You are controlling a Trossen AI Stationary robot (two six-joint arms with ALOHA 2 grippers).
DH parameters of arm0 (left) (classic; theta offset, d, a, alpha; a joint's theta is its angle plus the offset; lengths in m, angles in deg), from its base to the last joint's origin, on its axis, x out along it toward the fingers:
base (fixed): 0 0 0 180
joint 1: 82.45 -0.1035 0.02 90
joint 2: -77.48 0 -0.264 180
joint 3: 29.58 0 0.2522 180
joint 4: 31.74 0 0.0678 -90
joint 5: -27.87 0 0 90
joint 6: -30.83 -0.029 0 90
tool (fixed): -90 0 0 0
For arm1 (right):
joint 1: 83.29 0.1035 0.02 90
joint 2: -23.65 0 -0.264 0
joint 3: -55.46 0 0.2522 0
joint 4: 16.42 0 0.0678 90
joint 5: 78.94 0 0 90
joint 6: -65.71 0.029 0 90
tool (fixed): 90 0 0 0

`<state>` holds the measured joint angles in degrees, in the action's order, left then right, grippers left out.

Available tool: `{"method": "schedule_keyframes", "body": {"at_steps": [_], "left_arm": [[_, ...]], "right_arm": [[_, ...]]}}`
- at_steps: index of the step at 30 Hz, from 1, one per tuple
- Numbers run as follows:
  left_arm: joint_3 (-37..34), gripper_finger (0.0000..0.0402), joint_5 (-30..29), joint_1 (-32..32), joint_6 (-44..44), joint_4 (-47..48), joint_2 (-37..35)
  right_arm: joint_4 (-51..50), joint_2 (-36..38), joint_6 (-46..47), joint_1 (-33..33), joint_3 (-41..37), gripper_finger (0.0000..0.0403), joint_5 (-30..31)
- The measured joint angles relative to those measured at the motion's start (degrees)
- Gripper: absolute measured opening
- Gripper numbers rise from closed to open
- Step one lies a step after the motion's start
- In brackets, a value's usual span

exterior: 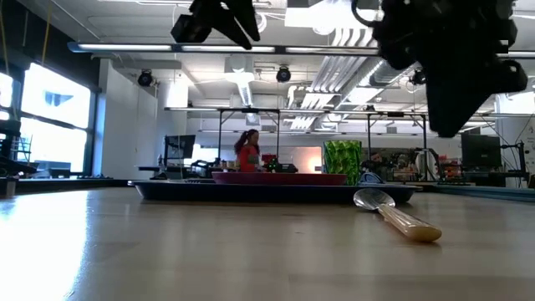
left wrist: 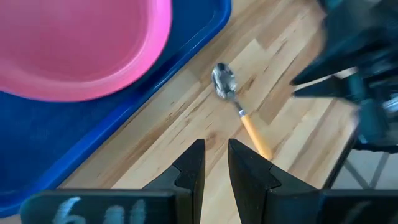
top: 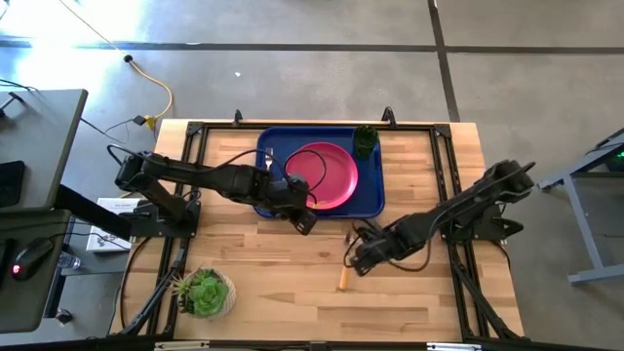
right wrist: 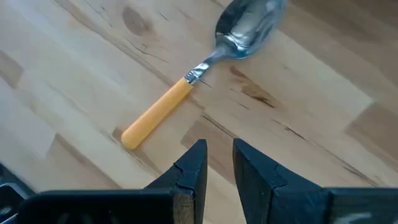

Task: Pick and place plate/cup/fork/spoon on tray
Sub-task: Put the yellow spoon between the fork and plate on the blue serving tray

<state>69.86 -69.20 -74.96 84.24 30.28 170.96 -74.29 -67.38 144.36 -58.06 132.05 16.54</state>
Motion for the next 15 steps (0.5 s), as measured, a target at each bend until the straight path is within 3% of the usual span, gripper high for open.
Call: {"method": "schedule_keyframes", "body": {"at_steps": [15], "left_arm": [[-0.02, 0.0060, 0.02, -0.83, -4.58, 0.36, -0.75]], "right_arm": [[8.52, -11.55, 3.84, -0.11, 0.01, 0.0066, 0.30]]}}
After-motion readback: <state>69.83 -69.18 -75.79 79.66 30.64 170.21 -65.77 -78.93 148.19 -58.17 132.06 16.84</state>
